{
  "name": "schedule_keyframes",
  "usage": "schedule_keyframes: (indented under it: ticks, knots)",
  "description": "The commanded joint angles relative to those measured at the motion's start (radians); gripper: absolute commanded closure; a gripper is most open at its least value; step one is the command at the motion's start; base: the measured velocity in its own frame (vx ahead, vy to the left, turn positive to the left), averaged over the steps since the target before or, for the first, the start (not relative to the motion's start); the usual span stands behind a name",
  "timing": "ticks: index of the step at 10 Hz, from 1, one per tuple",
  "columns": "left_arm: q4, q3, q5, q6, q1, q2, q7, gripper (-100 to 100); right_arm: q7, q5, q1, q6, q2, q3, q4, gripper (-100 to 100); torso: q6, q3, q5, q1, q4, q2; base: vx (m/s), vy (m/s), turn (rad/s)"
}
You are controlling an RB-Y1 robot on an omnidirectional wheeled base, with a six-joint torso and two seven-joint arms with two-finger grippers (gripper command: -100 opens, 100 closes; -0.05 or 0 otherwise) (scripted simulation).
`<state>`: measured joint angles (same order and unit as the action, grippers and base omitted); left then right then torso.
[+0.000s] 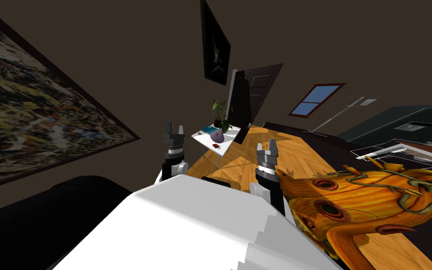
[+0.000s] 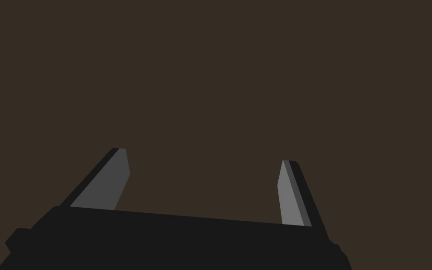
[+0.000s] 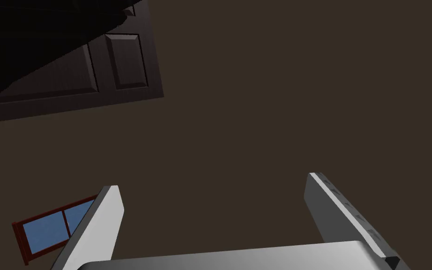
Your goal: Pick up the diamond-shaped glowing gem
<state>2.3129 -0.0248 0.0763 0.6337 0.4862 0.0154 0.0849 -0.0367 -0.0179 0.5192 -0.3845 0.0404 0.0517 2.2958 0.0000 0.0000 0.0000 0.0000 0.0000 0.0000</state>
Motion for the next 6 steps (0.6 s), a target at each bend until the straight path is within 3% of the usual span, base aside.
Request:
schedule_keyframes:
  ticks: [1, 5, 6]
  knots:
    - [0.000, 0.000, 0.000, 0.000, 0.000, 0.000, 0.000, 0, 0.009, 0.030, -0.036, -0.011, 0.031, -0.022, -0.031, -100, 0.000, 0.000, 0.000, 0.000, 0.000, 0.000, -0.036, 0.038, 0.049]
    - [0.000, 0.000, 0.000, 0.000, 0.000, 0.000, 0.000, 0, 0.041, 0.139, -0.154, -0.051, 0.085, -0.103, -0.138, -100, 0.000, 0.003, 0.001, 0.005, 0.001, 0.005, -0.081, 0.081, 0.045]
    - [0.000, 0.000, 0.000, 0.000, 0.000, 0.000, 0.000, 0, 0.041, 0.140, -0.164, -0.051, 0.085, -0.103, -0.138, -100, 0.000, 0.003, 0.001, 0.006, 0.001, 0.005, -0.069, 0.086, 0.010]
